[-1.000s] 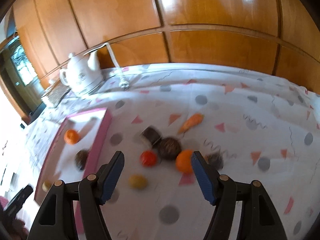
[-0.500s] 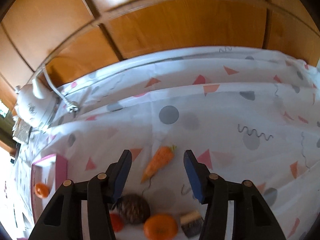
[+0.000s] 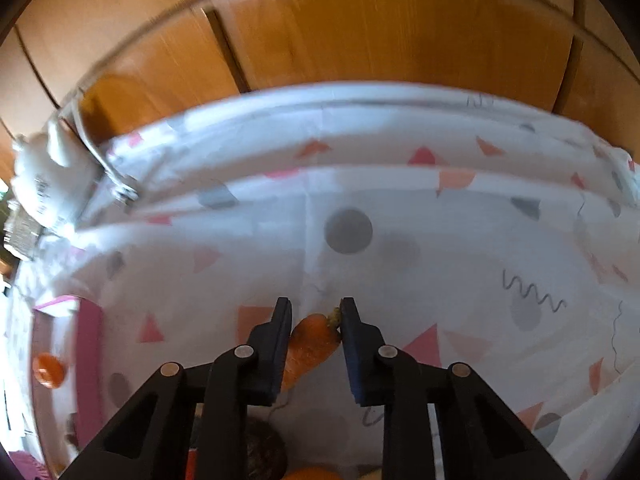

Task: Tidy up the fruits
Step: 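Carry the carrot into the tray and release it with the right gripper, then withdraw the open right gripper away from the tray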

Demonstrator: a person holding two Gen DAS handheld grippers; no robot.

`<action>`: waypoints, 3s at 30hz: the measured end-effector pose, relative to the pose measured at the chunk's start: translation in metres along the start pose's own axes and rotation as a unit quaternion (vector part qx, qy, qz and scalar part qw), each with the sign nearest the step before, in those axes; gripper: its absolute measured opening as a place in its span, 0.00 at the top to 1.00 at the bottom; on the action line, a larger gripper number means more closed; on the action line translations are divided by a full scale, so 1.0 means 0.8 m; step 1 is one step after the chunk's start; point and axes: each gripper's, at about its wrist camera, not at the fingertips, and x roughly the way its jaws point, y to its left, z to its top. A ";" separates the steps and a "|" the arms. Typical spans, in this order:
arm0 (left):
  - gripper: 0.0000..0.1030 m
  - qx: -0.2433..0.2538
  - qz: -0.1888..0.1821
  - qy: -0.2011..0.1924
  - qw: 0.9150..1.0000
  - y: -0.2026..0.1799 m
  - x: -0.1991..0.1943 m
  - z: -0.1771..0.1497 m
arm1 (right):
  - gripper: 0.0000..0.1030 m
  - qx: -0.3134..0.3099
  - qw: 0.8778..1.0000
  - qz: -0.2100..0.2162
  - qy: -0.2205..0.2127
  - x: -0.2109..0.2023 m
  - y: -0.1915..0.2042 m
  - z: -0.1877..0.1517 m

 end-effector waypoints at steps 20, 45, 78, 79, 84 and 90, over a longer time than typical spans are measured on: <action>0.13 -0.017 -0.011 -0.019 1.000 0.009 -0.027 -0.003 | 0.77 -0.138 0.970 0.200 -0.032 -0.102 0.176 -0.061; 0.13 -0.024 -0.015 -0.019 0.999 0.011 -0.029 -0.004 | 0.64 -0.216 0.962 0.163 -0.030 -0.119 0.214 -0.144; 0.13 0.029 -0.036 -0.026 0.999 -0.029 -0.043 -0.010 | 0.63 -0.058 0.991 -0.076 -0.098 -0.174 -0.065 -0.220; 0.13 0.031 -0.037 -0.025 0.999 -0.031 -0.043 -0.010 | 0.63 -0.049 0.990 -0.083 -0.098 -0.175 -0.074 -0.221; 0.13 0.042 -0.039 -0.021 0.998 -0.039 -0.041 -0.012 | 0.63 -0.014 0.989 -0.109 -0.097 -0.181 -0.113 -0.227; 0.13 0.058 -0.043 -0.020 0.997 -0.050 -0.040 -0.014 | 0.63 0.010 0.987 -0.128 -0.098 -0.184 -0.139 -0.233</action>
